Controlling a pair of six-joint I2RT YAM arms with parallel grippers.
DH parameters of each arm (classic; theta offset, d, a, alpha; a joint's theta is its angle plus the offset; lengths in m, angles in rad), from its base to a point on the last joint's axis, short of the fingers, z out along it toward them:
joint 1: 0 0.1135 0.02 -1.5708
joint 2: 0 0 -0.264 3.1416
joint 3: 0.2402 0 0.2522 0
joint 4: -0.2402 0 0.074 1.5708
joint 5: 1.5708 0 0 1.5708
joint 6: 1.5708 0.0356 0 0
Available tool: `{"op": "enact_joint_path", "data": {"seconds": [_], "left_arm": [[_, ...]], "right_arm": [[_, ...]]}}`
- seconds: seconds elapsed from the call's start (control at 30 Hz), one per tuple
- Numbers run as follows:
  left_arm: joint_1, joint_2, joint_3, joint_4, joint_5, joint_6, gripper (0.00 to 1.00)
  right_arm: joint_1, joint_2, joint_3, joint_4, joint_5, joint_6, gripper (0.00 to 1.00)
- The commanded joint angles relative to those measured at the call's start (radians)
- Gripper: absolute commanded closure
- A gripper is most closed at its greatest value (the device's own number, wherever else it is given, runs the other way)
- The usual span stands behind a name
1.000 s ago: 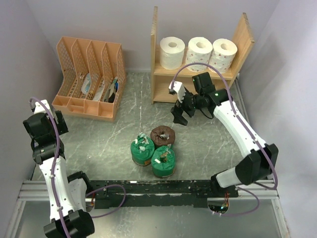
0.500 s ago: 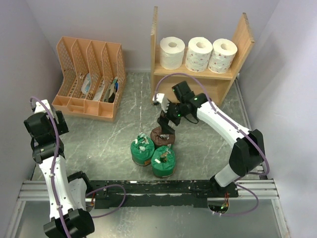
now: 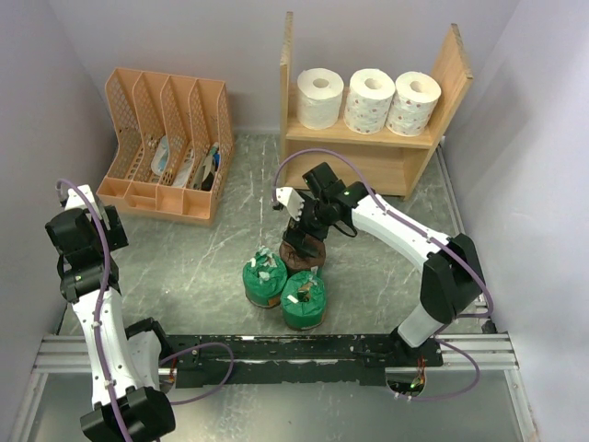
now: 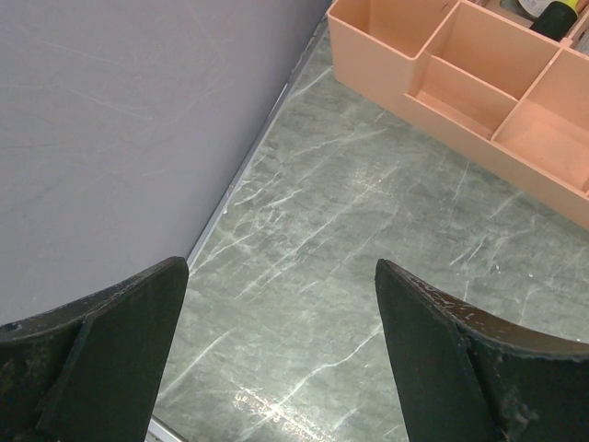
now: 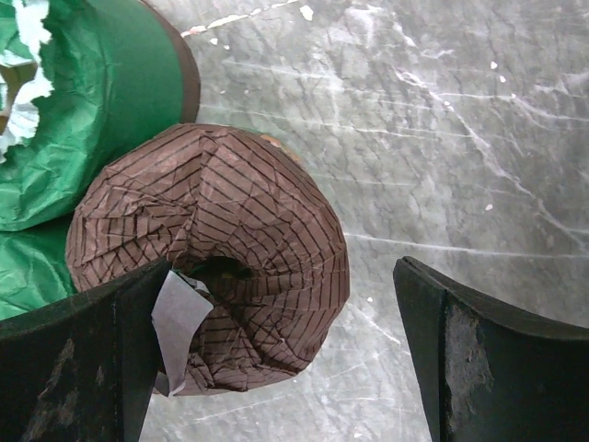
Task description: Place and organize the paper towels onto the shelf
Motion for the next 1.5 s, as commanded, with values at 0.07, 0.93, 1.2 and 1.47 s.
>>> {"op": "enact_joint_path", "data": {"seconds": [0.07,0.93,1.2,1.47], "left_arm": [[0.011,-0.010,0.010,-0.005,0.022,0.006,0.05],[0.011,-0.009,0.009,-0.005,0.024,0.007,0.07],[0.011,-0.008,0.009,-0.005,0.024,0.008,0.08],[0.012,-0.009,0.009,-0.005,0.027,0.009,0.08]], "right_arm": [[0.000,0.003,-0.010,0.017,0.045,-0.017,0.00],[0.035,0.095,0.053,-0.049,0.122,0.018,1.00],[0.035,0.056,0.093,-0.028,0.217,0.089,1.00],[-0.043,0.060,0.242,-0.065,0.325,0.070,1.00]]}}
